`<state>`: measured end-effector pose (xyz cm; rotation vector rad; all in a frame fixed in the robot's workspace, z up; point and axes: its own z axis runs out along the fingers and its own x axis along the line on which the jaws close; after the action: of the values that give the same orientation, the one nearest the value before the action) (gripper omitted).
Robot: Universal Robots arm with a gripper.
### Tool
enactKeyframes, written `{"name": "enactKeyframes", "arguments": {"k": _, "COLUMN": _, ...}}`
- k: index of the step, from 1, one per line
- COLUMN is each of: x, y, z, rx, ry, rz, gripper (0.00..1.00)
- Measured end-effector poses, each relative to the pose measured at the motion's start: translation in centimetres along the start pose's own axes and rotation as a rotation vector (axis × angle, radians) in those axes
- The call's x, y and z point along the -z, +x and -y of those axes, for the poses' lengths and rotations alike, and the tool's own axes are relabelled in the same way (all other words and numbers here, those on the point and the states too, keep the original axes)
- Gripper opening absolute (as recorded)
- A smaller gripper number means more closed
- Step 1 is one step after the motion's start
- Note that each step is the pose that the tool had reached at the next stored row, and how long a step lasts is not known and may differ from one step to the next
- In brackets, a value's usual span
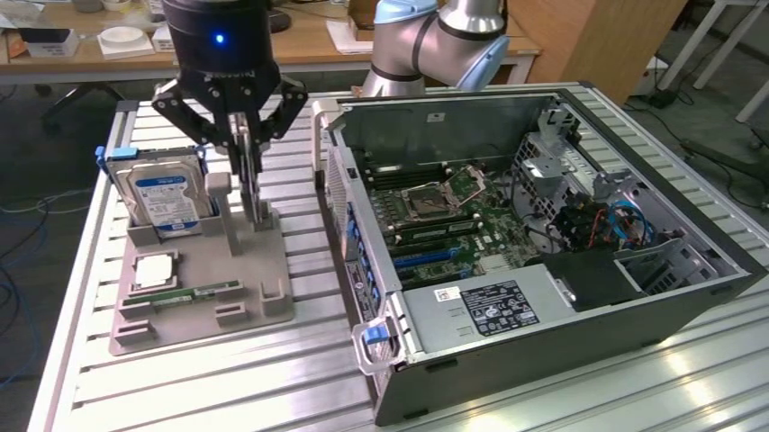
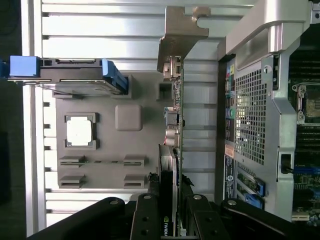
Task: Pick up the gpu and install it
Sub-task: 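Pick up the gpu and move the gpu toward the slot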
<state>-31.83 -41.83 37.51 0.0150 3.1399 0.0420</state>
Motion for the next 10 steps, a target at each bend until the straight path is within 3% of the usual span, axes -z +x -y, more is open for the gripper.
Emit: {"name": "enactKeyframes", "arguments": {"k": 10, "x": 2.69, "y": 0.0, "z": -0.07, "rx": 0.000, "ry": -0.0023, "rz": -0.0066, "gripper": 0.26}}
